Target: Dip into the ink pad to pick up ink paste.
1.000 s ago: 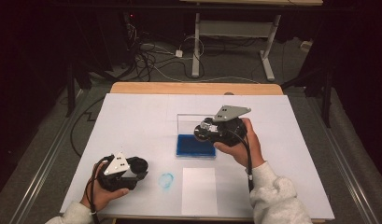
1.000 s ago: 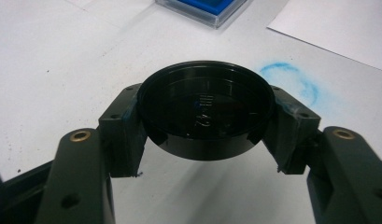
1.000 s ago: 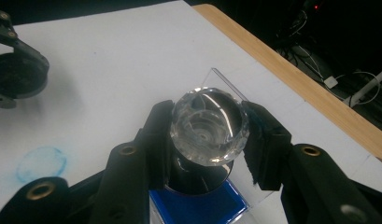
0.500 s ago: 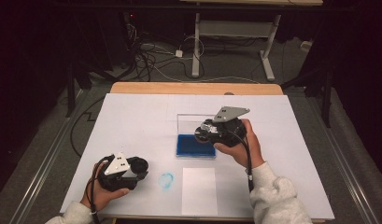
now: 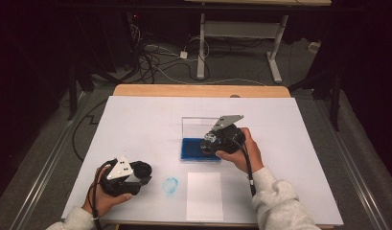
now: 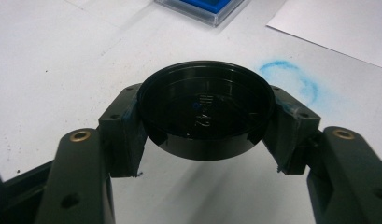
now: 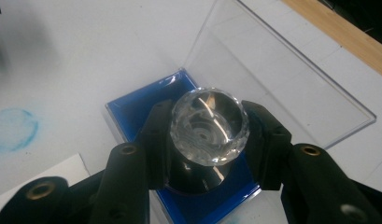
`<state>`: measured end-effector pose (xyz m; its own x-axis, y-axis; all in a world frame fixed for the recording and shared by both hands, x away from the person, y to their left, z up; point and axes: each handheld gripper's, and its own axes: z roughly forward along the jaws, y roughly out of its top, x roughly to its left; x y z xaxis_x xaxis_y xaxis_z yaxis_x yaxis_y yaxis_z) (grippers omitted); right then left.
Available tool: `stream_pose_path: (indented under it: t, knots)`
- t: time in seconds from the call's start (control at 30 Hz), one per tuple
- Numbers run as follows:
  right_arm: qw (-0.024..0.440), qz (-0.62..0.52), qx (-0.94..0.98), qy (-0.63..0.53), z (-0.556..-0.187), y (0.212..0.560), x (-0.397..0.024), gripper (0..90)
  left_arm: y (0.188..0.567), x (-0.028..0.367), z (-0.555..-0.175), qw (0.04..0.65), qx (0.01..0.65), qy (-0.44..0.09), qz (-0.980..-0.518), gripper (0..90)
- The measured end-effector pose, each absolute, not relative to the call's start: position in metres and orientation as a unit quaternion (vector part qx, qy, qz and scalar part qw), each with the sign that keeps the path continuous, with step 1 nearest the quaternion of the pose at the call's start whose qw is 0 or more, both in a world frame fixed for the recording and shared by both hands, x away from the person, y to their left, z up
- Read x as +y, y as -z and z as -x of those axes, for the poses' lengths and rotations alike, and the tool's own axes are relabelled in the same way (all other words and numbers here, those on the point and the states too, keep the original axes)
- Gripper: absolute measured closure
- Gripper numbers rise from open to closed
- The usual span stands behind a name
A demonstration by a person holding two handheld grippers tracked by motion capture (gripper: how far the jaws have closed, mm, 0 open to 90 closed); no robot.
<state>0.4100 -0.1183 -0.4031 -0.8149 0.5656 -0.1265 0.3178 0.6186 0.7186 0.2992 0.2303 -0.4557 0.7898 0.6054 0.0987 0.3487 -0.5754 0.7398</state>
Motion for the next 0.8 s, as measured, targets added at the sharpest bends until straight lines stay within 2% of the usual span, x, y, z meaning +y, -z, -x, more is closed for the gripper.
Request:
stream_pose_path:
  t: [0.27,0.8]
  knots:
    - [0.165,-0.256,0.891,-0.336,-0.413,0.415,-0.116,56.6,0.456,0.230,-0.299,0.369,0.273,-0.173,-0.871,36.7]
    - [0.179,-0.249,0.897,-0.319,-0.414,0.422,-0.113,56.6,0.457,0.230,-0.300,0.366,0.275,-0.171,-0.873,36.7]
